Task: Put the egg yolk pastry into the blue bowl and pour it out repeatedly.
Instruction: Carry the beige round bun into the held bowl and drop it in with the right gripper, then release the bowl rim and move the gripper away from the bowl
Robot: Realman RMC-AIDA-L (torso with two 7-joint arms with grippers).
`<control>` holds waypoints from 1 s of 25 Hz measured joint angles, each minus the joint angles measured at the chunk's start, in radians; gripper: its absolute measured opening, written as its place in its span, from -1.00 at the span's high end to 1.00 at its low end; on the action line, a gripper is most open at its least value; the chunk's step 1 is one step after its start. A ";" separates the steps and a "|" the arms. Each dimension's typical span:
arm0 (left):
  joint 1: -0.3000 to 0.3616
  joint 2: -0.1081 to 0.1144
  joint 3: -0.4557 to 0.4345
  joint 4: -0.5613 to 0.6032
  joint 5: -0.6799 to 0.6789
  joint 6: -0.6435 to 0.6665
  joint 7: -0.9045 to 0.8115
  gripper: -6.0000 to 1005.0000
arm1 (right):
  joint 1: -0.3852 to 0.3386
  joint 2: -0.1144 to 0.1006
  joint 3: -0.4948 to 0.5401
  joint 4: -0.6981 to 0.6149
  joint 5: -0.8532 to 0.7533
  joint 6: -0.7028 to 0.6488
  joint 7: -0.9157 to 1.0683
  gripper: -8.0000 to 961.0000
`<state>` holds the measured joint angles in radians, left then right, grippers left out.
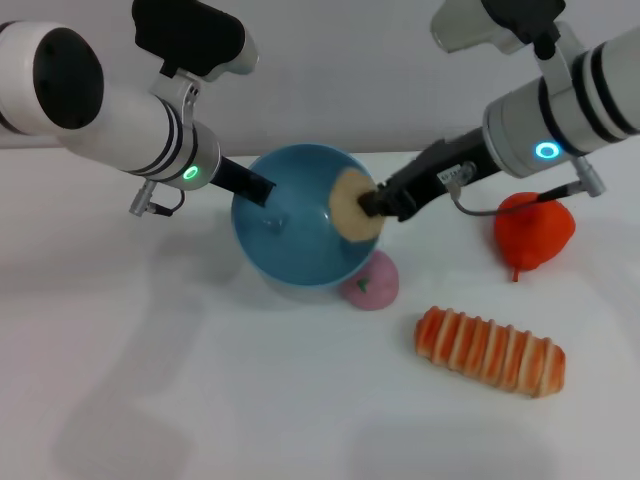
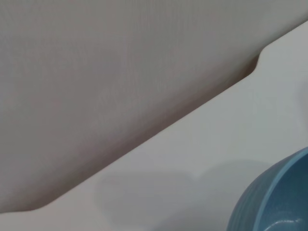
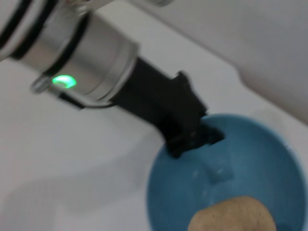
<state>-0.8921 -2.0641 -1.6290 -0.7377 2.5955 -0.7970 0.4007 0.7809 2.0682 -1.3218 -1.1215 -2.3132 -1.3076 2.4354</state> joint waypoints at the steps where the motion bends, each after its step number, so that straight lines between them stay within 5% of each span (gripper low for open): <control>1: 0.000 0.001 0.000 0.000 0.000 0.003 0.000 0.99 | 0.001 0.000 -0.001 0.013 0.006 0.019 -0.001 0.95; 10: -0.002 0.001 0.000 0.005 0.000 0.007 0.001 0.99 | 0.032 0.002 0.006 0.168 0.132 0.128 -0.089 0.96; 19: -0.002 0.001 -0.004 0.000 0.002 0.002 -0.003 0.99 | 0.015 0.001 0.011 0.160 0.135 0.168 -0.091 0.54; 25: -0.002 0.013 -0.059 -0.027 0.025 -0.042 0.004 0.99 | -0.098 0.003 0.031 0.043 0.158 0.262 -0.118 0.29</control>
<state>-0.8939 -2.0506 -1.6882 -0.7649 2.6208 -0.8386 0.4044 0.6829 2.0710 -1.2911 -1.0785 -2.1556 -1.0458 2.3178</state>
